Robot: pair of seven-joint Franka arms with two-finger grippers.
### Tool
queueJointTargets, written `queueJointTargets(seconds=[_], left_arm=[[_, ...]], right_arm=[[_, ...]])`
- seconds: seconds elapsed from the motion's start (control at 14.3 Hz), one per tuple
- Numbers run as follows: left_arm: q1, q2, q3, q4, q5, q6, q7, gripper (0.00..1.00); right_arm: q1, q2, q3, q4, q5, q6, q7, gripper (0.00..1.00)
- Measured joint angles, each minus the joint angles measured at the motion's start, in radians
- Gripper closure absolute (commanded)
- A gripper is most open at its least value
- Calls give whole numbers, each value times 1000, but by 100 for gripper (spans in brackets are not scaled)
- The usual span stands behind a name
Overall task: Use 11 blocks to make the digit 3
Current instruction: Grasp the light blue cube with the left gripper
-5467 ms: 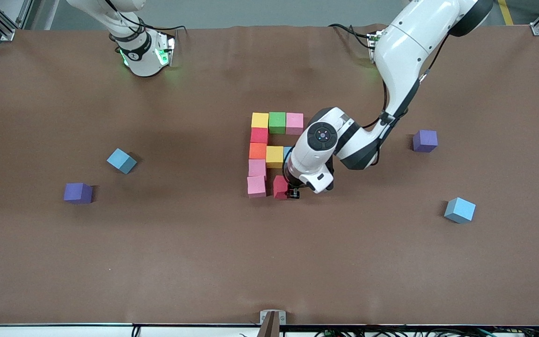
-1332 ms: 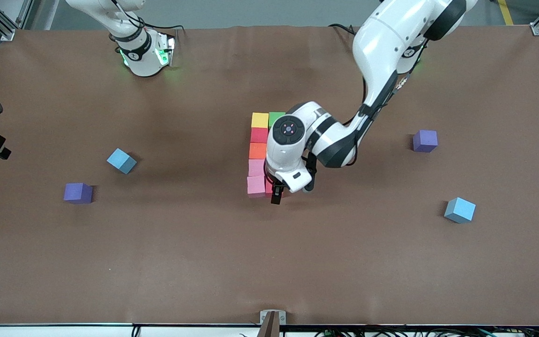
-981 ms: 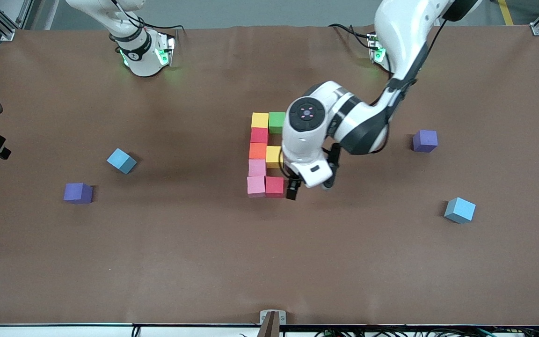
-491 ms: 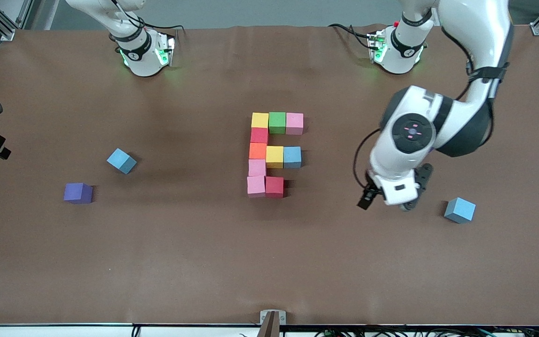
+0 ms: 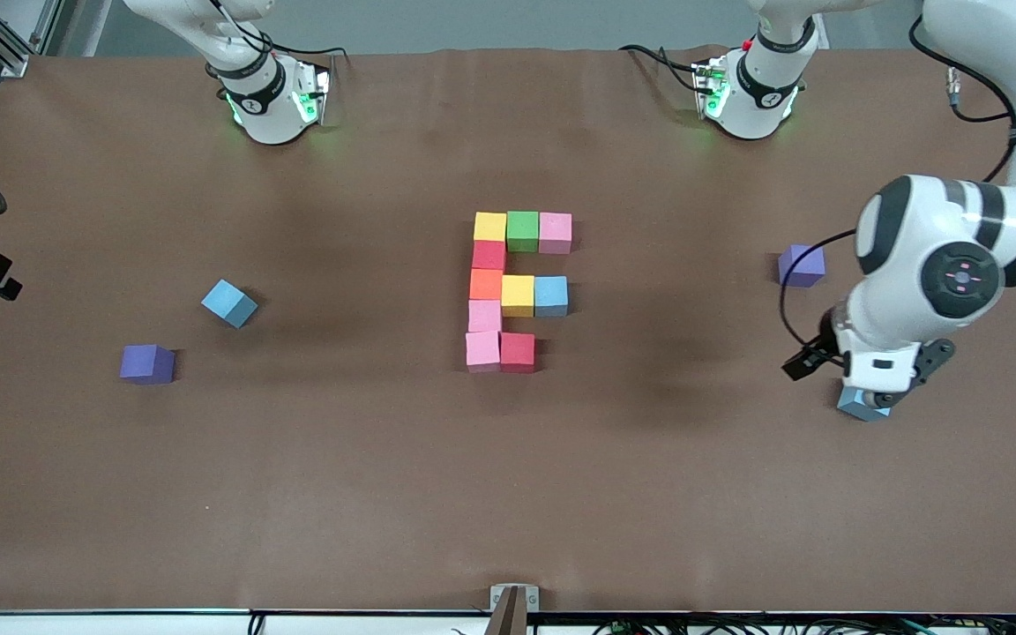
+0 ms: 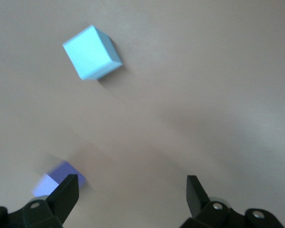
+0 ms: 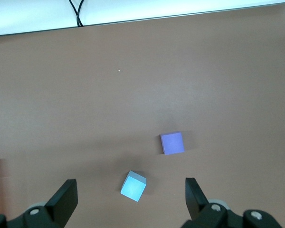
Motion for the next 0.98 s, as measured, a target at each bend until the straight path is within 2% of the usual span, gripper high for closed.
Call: queueJointTargets(seconds=[0.49, 0.98], left_arm=[[172, 16, 0, -78, 0, 92, 386, 0], [224, 97, 0, -84, 21, 273, 687, 0]], right_arm=[[1, 0, 0, 0, 0, 0, 0, 0], [20, 0, 4, 2, -4, -55, -1, 0]])
